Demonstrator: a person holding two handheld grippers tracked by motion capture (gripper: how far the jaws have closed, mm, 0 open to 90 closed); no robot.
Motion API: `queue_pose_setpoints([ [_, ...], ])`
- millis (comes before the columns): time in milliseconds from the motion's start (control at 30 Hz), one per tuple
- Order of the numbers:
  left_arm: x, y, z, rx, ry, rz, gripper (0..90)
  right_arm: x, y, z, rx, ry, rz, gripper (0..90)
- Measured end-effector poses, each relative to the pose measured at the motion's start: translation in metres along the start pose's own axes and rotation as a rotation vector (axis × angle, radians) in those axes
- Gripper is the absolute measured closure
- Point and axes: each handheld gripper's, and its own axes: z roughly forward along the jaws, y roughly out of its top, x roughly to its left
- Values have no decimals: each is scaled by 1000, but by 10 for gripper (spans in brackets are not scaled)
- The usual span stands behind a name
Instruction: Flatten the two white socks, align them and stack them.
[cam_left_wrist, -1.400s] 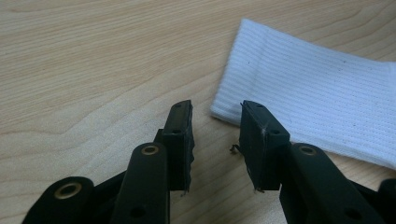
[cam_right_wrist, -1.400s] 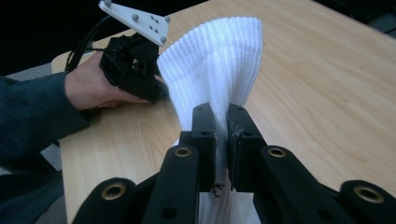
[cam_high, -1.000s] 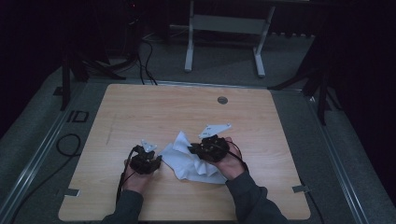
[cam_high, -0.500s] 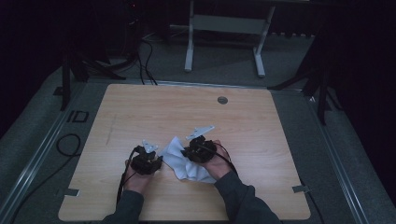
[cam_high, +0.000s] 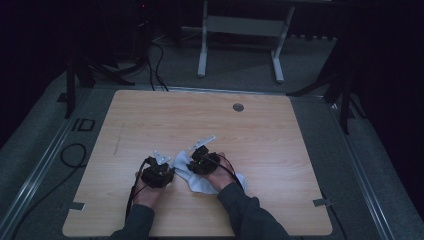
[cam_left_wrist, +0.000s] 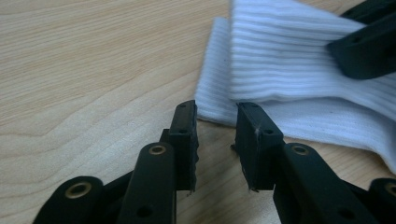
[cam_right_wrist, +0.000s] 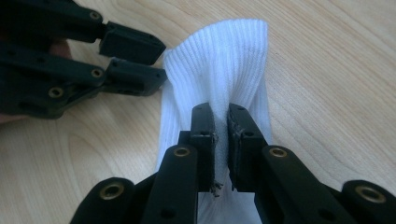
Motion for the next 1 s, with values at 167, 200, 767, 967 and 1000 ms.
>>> queue_pose_setpoints([
  [167, -2, 0, 0, -1, -9, 5, 740, -2, 1, 4, -11, 14, 28, 817],
  [200, -2, 0, 0, 1, -12, 10, 757, -2, 2, 4, -11, 14, 29, 816],
  [767, -7, 0, 0, 3, -16, 43, 886, 2, 9, 12, -9, 24, 40, 788],
  [967, -3, 0, -1, 8, -28, 31, 846, -1, 7, 23, -2, 26, 66, 652],
  [1000, -3, 0, -1, 8, -24, 30, 843, -1, 7, 23, -1, 27, 62, 611],
])
